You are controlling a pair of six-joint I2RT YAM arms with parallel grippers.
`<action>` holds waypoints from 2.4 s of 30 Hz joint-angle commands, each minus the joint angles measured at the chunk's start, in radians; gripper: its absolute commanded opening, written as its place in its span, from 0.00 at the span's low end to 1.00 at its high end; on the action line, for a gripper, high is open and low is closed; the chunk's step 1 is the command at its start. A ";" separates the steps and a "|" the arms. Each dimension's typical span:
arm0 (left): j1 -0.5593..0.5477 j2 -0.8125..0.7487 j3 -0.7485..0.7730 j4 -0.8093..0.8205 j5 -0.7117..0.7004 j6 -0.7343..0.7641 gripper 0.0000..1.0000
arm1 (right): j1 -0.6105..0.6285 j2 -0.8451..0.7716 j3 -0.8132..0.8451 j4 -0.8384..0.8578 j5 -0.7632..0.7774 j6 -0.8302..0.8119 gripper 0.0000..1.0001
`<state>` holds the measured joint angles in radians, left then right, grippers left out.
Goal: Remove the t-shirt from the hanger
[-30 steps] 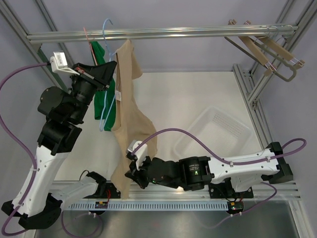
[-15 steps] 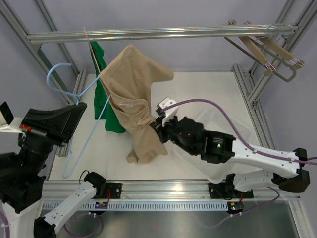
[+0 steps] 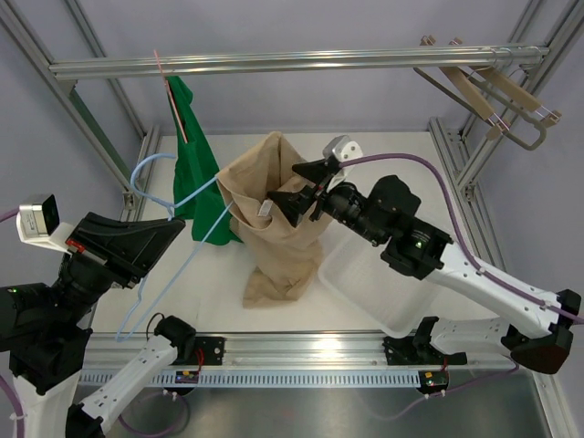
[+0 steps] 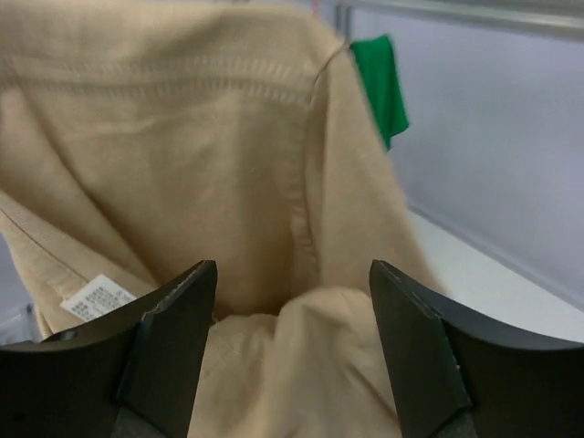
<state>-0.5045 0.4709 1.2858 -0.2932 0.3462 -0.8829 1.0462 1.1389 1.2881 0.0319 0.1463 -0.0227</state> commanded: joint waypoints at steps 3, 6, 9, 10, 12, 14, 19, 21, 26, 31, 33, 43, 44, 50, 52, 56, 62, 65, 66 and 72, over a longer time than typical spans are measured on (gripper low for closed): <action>0.003 -0.017 0.027 0.078 0.094 -0.028 0.00 | -0.055 0.053 -0.116 0.159 -0.414 0.101 0.99; 0.001 -0.012 0.024 0.080 0.109 -0.036 0.00 | -0.077 0.071 -0.116 0.187 -0.421 0.122 0.98; 0.003 -0.023 0.020 0.078 0.117 -0.036 0.00 | -0.104 0.088 -0.087 0.166 -0.438 0.113 0.67; 0.001 -0.026 0.020 0.078 0.117 -0.033 0.00 | -0.112 0.094 -0.075 0.158 -0.438 0.113 0.50; 0.003 -0.032 0.018 0.078 0.116 -0.028 0.00 | -0.117 0.108 -0.047 0.139 -0.441 0.113 0.22; 0.003 -0.034 0.015 0.077 0.117 -0.025 0.00 | -0.118 0.108 -0.044 0.152 -0.429 0.124 0.01; 0.003 -0.032 0.036 0.002 0.076 0.044 0.00 | -0.118 0.064 -0.052 0.178 -0.315 0.135 0.00; 0.001 -0.031 0.067 -0.084 0.027 0.115 0.00 | -0.120 0.042 0.006 0.128 -0.239 0.110 0.00; 0.003 -0.048 0.072 -0.233 -0.093 0.232 0.00 | -0.120 0.041 0.314 -0.021 -0.055 0.040 0.00; 0.001 -0.054 0.088 -0.271 -0.098 0.256 0.00 | -0.121 0.110 0.644 -0.214 0.012 -0.060 0.00; 0.003 -0.028 0.122 -0.270 -0.060 0.251 0.00 | -0.120 0.130 0.726 -0.341 0.010 -0.088 0.00; 0.003 -0.011 0.147 -0.273 -0.015 0.285 0.00 | -0.163 0.195 0.987 -0.331 0.320 -0.288 0.00; 0.001 -0.011 0.144 -0.274 -0.019 0.291 0.00 | -0.166 0.209 1.029 -0.401 0.328 -0.307 0.00; 0.003 0.014 0.144 -0.271 -0.009 0.289 0.00 | -0.181 0.090 0.750 -0.397 0.403 -0.323 0.00; 0.001 0.020 0.136 -0.270 -0.009 0.289 0.00 | -0.190 -0.006 0.534 -0.359 0.417 -0.293 0.00; 0.003 0.028 0.129 -0.270 -0.009 0.286 0.00 | -0.230 -0.140 0.280 -0.281 0.458 -0.192 0.00; 0.001 0.038 0.098 -0.247 -0.012 0.282 0.00 | -0.232 -0.373 -0.050 -0.306 0.606 0.031 0.00; 0.003 0.061 0.095 -0.236 -0.006 0.279 0.00 | -0.230 -0.465 -0.205 -0.369 0.776 0.172 0.00; 0.003 0.078 0.096 -0.236 -0.006 0.282 0.00 | -0.230 -0.482 -0.232 -0.394 0.817 0.197 0.00; 0.003 0.140 0.101 -0.207 0.000 0.283 0.00 | -0.230 -0.508 -0.282 -0.668 0.900 0.433 0.00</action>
<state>-0.5045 0.5720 1.3830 -0.5735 0.3145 -0.6060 0.8207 0.6220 1.0168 -0.5148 0.9482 0.2142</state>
